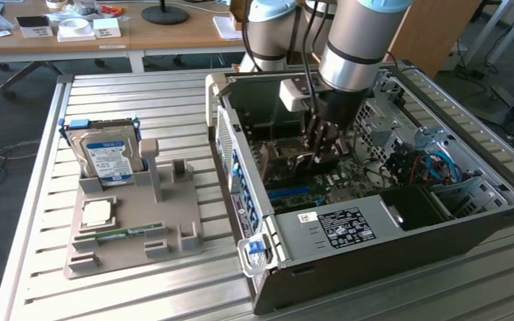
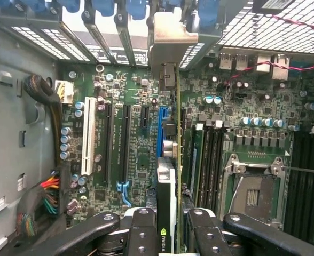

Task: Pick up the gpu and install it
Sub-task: 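Insert the gpu into the slot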

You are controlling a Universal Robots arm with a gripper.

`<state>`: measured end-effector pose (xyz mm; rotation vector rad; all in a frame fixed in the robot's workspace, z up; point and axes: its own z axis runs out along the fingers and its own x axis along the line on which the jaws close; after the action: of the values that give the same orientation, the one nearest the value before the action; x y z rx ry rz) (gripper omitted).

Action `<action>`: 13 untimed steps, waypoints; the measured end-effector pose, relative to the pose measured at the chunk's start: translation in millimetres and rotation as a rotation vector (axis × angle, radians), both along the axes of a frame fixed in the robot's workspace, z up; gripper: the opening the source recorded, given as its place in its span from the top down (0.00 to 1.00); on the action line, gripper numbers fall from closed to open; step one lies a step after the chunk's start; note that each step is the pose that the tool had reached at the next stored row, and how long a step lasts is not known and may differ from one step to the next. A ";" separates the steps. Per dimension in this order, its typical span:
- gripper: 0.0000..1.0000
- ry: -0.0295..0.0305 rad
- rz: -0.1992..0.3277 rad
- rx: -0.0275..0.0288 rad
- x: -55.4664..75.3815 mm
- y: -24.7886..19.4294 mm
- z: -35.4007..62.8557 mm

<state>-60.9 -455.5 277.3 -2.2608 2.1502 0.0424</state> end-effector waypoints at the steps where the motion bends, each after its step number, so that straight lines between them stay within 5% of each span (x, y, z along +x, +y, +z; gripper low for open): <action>1: 0.73 0.0000 0.000 0.0000 -0.3 0.0 -1.3; 13: 0.73 0.0000 0.000 -0.0002 -4.2 -0.1 -5.6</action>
<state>-65.0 -455.5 271.7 -2.2610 2.1501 0.0421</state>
